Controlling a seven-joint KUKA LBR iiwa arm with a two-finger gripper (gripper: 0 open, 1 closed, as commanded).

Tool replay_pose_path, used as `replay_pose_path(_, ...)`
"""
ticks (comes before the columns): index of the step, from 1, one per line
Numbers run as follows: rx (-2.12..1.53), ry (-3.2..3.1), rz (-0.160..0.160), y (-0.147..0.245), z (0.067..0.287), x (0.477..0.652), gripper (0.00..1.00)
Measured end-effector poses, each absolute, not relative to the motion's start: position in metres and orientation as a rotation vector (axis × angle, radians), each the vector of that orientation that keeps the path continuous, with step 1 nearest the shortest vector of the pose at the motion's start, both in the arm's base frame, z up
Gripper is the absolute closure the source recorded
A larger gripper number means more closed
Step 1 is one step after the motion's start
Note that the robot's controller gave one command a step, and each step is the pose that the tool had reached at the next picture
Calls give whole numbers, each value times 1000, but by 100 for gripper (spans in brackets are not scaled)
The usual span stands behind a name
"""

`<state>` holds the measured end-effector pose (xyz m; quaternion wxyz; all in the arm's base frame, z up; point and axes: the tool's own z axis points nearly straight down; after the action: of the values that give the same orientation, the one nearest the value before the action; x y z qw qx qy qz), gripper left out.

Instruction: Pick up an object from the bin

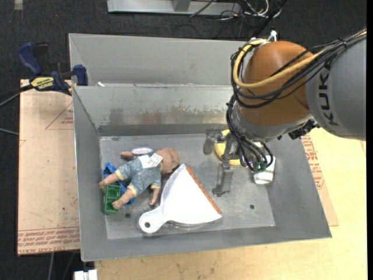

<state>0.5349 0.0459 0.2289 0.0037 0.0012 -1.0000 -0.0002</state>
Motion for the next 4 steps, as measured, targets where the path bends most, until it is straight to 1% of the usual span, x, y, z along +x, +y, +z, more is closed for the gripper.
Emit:
replay_pose_path(1,2,-3142,-2,46,233,536,0)
replay_pose_path(2,71,-3148,1,75,202,531,0)
replay_pose_path(3,339,-3125,-2,119,152,500,0)
replay_pose_path(4,322,-3127,-4,120,125,507,0)
